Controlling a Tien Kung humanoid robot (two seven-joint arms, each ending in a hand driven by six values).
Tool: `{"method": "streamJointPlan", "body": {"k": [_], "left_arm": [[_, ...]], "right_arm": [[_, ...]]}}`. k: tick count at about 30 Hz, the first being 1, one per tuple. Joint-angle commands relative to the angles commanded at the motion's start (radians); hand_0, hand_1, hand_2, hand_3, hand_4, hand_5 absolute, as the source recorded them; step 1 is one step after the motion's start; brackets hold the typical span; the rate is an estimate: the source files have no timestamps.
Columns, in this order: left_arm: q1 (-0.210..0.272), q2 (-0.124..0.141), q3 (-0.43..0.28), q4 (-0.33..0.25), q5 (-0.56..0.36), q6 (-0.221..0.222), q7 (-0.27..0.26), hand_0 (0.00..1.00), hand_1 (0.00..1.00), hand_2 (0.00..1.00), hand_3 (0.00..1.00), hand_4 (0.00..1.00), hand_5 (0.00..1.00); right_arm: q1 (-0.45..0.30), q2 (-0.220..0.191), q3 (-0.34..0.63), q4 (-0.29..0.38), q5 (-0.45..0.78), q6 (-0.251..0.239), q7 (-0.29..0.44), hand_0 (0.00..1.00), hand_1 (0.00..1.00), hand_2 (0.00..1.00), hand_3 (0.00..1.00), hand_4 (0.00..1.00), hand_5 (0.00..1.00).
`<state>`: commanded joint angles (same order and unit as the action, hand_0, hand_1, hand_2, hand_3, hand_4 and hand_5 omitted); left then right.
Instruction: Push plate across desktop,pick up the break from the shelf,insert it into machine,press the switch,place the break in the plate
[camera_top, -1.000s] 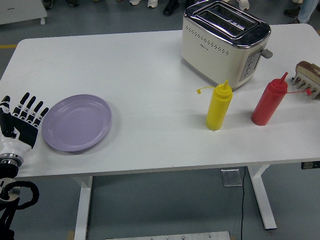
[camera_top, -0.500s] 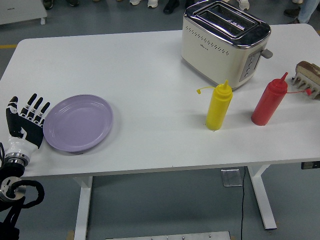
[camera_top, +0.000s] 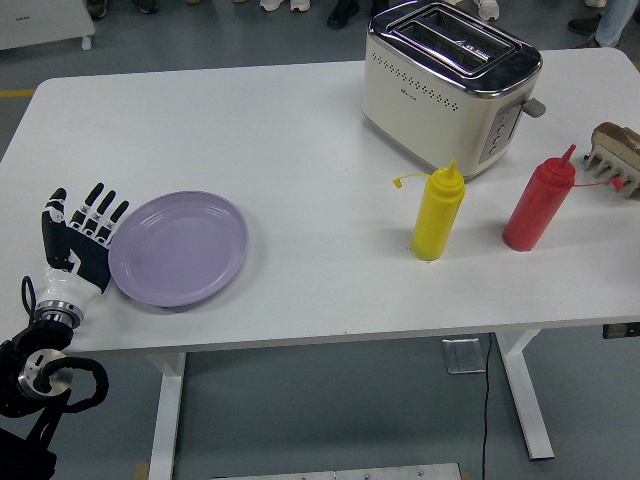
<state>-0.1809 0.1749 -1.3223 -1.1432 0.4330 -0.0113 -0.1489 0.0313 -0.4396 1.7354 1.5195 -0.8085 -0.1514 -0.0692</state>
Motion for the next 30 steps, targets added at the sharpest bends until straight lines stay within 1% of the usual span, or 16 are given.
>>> {"method": "streamJointPlan", "body": {"k": [2, 3, 7, 8, 9, 13, 14, 15, 21, 25, 27, 30], "left_arm": [[-0.005, -0.006, 0.011, 0.003, -0.002, 0.000, 0.000, 0.836, 0.874, 0.923, 0.852, 0.655, 0.998], [-0.009, -0.010, 0.017, 0.005, -0.003, -0.001, 0.000, 0.837, 0.875, 0.924, 0.853, 0.656, 0.998], [-0.024, -0.020, 0.039, 0.013, -0.008, -0.002, -0.001, 0.837, 0.875, 0.924, 0.853, 0.656, 0.998], [-0.028, -0.021, 0.045, 0.015, -0.010, -0.002, -0.001, 0.837, 0.875, 0.924, 0.853, 0.656, 0.998], [-0.032, -0.023, 0.051, 0.018, -0.012, -0.002, -0.001, 0.836, 0.875, 0.924, 0.852, 0.656, 0.998], [-0.046, -0.034, 0.076, 0.026, -0.019, -0.003, -0.002, 0.836, 0.875, 0.924, 0.852, 0.656, 0.998], [-0.048, -0.036, 0.082, 0.027, -0.021, -0.003, -0.002, 0.836, 0.875, 0.924, 0.852, 0.656, 0.998], [-0.051, -0.039, 0.087, 0.029, -0.022, -0.003, -0.002, 0.835, 0.875, 0.924, 0.853, 0.655, 0.998], [-0.066, -0.052, 0.124, 0.035, -0.033, -0.005, -0.003, 0.834, 0.874, 0.924, 0.853, 0.655, 0.998], [-0.079, -0.063, 0.151, 0.042, -0.039, -0.005, -0.003, 0.834, 0.874, 0.924, 0.853, 0.655, 0.998], [-0.083, -0.066, 0.158, 0.045, -0.041, -0.005, -0.004, 0.834, 0.875, 0.926, 0.854, 0.656, 0.998], [-0.095, -0.075, 0.174, 0.051, -0.044, -0.006, -0.004, 0.834, 0.875, 0.926, 0.854, 0.656, 0.998]], "right_arm": [[0.016, -0.020, -0.027, -0.011, -0.074, 0.007, -0.020, 0.819, 0.784, 0.768, 0.745, 0.572, 0.452], [0.028, -0.030, -0.043, -0.019, -0.114, 0.018, -0.033, 0.844, 0.821, 0.806, 0.796, 0.689, 0.353], [0.070, -0.062, -0.098, -0.051, -0.268, 0.050, -0.068, 0.844, 0.821, 0.806, 0.796, 0.689, 0.353], [0.080, -0.067, -0.110, -0.059, -0.304, 0.055, -0.073, 0.844, 0.821, 0.806, 0.796, 0.689, 0.353], [0.090, -0.073, -0.122, -0.069, -0.340, 0.059, -0.078, 0.861, 0.832, 0.826, 0.817, 0.728, 0.326], [0.132, -0.089, -0.169, -0.109, -0.498, 0.070, -0.093, 0.861, 0.832, 0.826, 0.817, 0.728, 0.326], [0.140, -0.091, -0.177, -0.117, -0.534, 0.071, -0.095, 0.861, 0.832, 0.826, 0.817, 0.728, 0.326], [0.147, -0.092, -0.185, -0.124, -0.568, 0.072, -0.096, 0.868, 0.836, 0.831, 0.823, 0.748, 0.313], [0.186, -0.096, -0.235, -0.171, -0.775, 0.080, -0.104, 0.868, 0.837, 0.834, 0.827, 0.756, 0.307], [0.213, -0.091, -0.272, -0.206, -0.928, 0.084, -0.105, 0.868, 0.837, 0.834, 0.827, 0.756, 0.307], [0.221, -0.089, -0.282, -0.217, -0.990, 0.085, -0.105, 0.861, 0.836, 0.834, 0.828, 0.761, 0.308], [0.241, -0.082, -0.304, -0.250, -1.080, 0.084, -0.107, 0.861, 0.836, 0.834, 0.828, 0.761, 0.308]]}}
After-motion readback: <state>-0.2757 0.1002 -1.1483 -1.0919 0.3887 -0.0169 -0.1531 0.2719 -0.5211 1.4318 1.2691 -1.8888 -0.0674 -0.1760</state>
